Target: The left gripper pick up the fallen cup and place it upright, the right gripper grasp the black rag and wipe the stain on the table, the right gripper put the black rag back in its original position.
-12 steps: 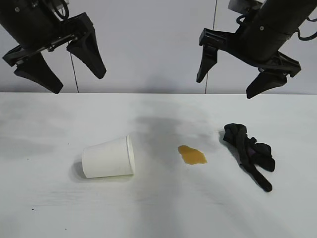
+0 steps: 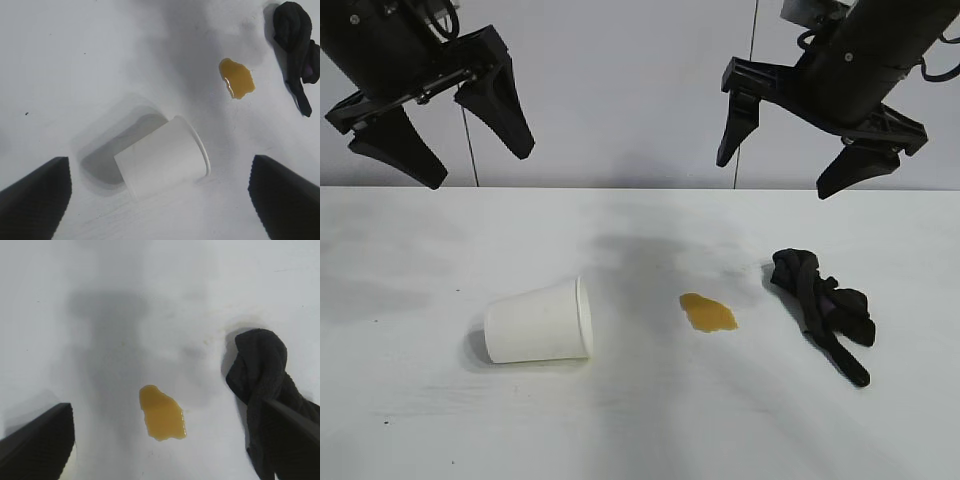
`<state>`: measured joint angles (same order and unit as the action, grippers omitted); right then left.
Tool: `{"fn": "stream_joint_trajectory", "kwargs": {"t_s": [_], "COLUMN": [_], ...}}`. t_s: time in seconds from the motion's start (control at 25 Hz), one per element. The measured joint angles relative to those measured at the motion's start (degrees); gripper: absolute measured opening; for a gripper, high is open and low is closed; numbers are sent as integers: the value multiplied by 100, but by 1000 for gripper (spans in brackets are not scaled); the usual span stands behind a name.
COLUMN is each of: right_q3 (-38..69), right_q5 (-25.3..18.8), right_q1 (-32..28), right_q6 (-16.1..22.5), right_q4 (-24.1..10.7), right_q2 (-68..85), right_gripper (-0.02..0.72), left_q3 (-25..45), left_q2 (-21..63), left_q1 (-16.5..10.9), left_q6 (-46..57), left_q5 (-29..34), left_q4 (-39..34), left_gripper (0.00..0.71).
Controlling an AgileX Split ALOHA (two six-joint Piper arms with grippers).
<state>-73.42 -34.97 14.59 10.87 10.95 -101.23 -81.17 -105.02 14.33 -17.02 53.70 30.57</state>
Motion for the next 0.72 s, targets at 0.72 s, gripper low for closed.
{"fn": "stream_joint_trajectory", "kwargs": {"t_s": [0.72], "right_q3": [0], "right_q5": [28], "right_q1": [0], "right_q6": [0], "right_q4": [0], "right_q2": [0], "right_gripper": [694], "left_q3": [-74], "left_q2": [0], "left_q1": [721], "left_q6": [-3675], "left_q5": [314], "left_q4": [-205], "left_gripper": [694]}}
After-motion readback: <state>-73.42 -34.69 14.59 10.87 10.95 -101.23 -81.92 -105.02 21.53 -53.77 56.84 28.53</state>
